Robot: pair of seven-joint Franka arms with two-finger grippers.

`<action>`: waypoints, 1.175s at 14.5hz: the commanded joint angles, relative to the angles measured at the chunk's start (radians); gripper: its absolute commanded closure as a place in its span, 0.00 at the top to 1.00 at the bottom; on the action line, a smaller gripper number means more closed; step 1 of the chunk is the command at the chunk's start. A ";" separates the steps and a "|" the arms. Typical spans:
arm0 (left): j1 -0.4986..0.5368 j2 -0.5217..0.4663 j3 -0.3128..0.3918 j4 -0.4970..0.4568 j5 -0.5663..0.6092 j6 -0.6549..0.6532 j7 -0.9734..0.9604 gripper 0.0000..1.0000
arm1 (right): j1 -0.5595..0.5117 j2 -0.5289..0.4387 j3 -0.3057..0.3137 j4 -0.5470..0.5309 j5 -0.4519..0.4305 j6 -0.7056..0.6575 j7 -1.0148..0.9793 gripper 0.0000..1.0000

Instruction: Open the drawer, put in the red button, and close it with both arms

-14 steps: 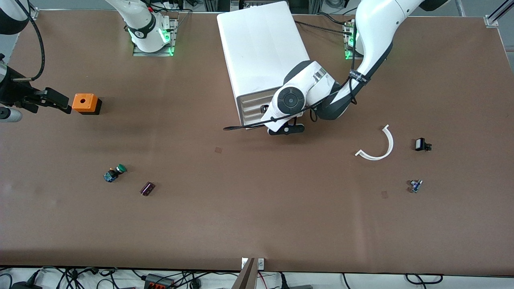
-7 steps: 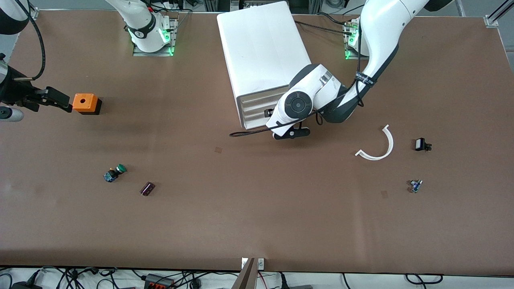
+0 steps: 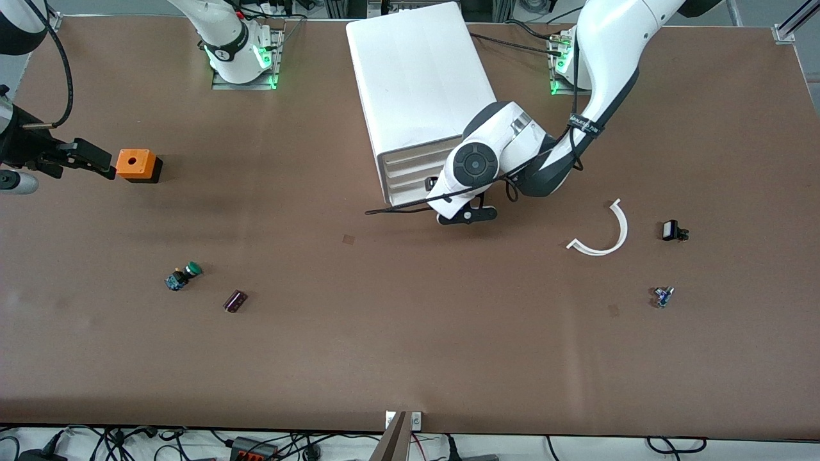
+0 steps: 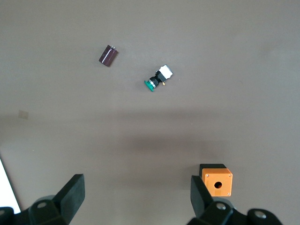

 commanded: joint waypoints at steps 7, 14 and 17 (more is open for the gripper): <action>0.162 -0.055 -0.005 0.192 0.066 -0.170 0.172 1.00 | -0.011 -0.007 0.011 0.005 -0.011 -0.011 -0.010 1.00; 0.320 -0.095 0.001 0.201 0.066 -0.168 0.397 1.00 | -0.011 -0.007 0.011 0.005 -0.013 -0.011 -0.019 1.00; 0.351 -0.095 0.004 0.222 0.067 -0.170 0.460 1.00 | -0.010 -0.007 0.013 0.005 -0.013 -0.013 -0.023 1.00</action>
